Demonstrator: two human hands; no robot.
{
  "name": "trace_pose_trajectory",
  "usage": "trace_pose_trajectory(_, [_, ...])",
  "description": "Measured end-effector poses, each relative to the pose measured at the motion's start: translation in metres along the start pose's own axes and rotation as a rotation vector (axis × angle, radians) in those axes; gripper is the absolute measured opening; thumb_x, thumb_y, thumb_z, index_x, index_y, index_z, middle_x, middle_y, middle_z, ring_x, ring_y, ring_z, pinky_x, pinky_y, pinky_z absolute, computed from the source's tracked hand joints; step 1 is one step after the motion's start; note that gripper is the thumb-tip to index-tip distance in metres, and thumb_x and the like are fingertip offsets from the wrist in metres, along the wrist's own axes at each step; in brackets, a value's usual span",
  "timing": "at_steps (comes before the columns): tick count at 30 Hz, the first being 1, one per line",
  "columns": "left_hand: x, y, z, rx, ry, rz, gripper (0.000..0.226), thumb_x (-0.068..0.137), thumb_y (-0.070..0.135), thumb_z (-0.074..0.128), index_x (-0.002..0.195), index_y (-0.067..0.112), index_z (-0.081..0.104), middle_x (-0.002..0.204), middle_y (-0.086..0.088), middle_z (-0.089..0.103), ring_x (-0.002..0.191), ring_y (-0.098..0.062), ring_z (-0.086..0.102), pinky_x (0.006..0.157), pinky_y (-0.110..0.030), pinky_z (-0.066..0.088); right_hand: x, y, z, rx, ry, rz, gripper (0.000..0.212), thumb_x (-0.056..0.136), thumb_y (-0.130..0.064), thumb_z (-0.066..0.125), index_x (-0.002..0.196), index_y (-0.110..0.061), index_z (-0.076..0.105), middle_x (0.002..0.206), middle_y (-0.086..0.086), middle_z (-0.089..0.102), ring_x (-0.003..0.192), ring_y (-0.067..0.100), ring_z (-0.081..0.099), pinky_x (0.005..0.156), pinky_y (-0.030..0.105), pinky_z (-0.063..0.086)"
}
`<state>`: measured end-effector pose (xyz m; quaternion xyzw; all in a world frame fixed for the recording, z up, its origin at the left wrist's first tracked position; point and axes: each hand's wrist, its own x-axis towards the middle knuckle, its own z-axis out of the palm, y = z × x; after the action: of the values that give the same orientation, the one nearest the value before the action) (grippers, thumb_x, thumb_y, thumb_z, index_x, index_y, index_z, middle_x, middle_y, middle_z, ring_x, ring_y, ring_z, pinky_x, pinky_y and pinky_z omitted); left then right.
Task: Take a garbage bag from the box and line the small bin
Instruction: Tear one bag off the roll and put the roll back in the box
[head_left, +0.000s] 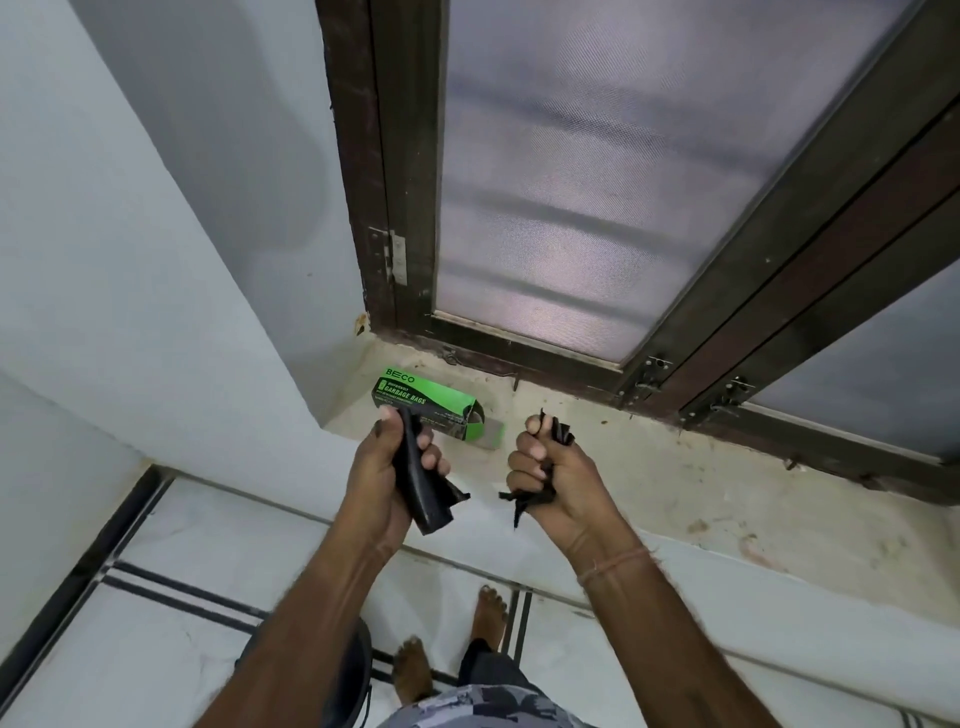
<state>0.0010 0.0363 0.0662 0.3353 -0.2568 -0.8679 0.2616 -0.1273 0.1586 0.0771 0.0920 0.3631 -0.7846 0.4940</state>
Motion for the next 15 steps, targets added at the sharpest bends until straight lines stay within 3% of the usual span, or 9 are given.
trace_pose_trajectory(3, [0.002, 0.002, -0.01, 0.103, 0.03, 0.058, 0.031, 0.108, 0.037, 0.045, 0.095, 0.01, 0.048, 0.074, -0.006, 0.052, 0.053, -0.015, 0.051, 0.054, -0.029, 0.054, 0.0, -0.016, -0.011, -0.1, -0.01, -0.012, 0.011, 0.091, -0.023, 0.055, 0.087, -0.013, 0.052, 0.053, -0.005, 0.041, 0.036, 0.003, 0.031, 0.032, 0.015, 0.025])
trace_pose_trajectory(7, [0.003, -0.004, -0.007, 0.077, 0.02, 0.054, 0.023, 0.106, 0.028, 0.053, 0.097, 0.007, 0.053, 0.076, -0.008, 0.061, 0.062, -0.02, 0.062, 0.066, -0.033, 0.061, -0.008, -0.008, -0.009, -0.709, 0.043, -0.094, 0.031, 0.092, -0.042, 0.067, 0.097, -0.012, 0.059, 0.062, -0.006, 0.042, 0.048, 0.007, 0.034, 0.041, 0.019, 0.029])
trace_pose_trajectory(9, [0.008, -0.008, -0.001, 0.028, 0.009, 0.05, 0.014, 0.103, 0.02, 0.058, 0.099, 0.007, 0.056, 0.08, -0.009, 0.064, 0.072, -0.021, 0.066, 0.076, -0.035, 0.063, -0.015, 0.004, -0.001, -0.937, 0.003, -0.122, 0.032, 0.092, -0.04, 0.074, 0.103, -0.013, 0.063, 0.064, -0.009, 0.05, 0.05, 0.006, 0.04, 0.044, 0.021, 0.034])
trace_pose_trajectory(12, [0.015, -0.01, 0.005, -0.063, 0.017, 0.049, 0.019, 0.096, 0.015, 0.064, 0.112, 0.007, 0.057, 0.09, -0.013, 0.062, 0.085, -0.023, 0.065, 0.087, -0.038, 0.061, -0.02, 0.019, 0.005, -1.031, -0.088, -0.137, 0.033, 0.09, -0.027, 0.08, 0.119, -0.017, 0.066, 0.082, -0.012, 0.068, 0.05, -0.002, 0.051, 0.047, 0.018, 0.041])
trace_pose_trajectory(15, [0.021, -0.014, 0.008, -0.097, 0.034, 0.039, 0.021, 0.091, 0.018, 0.066, 0.105, 0.006, 0.058, 0.09, -0.01, 0.062, 0.089, -0.022, 0.065, 0.091, -0.038, 0.059, -0.015, 0.02, 0.0, -1.016, -0.015, -0.234, 0.024, 0.089, -0.024, 0.082, 0.11, -0.016, 0.074, 0.075, -0.01, 0.066, 0.056, 0.004, 0.053, 0.052, 0.02, 0.042])
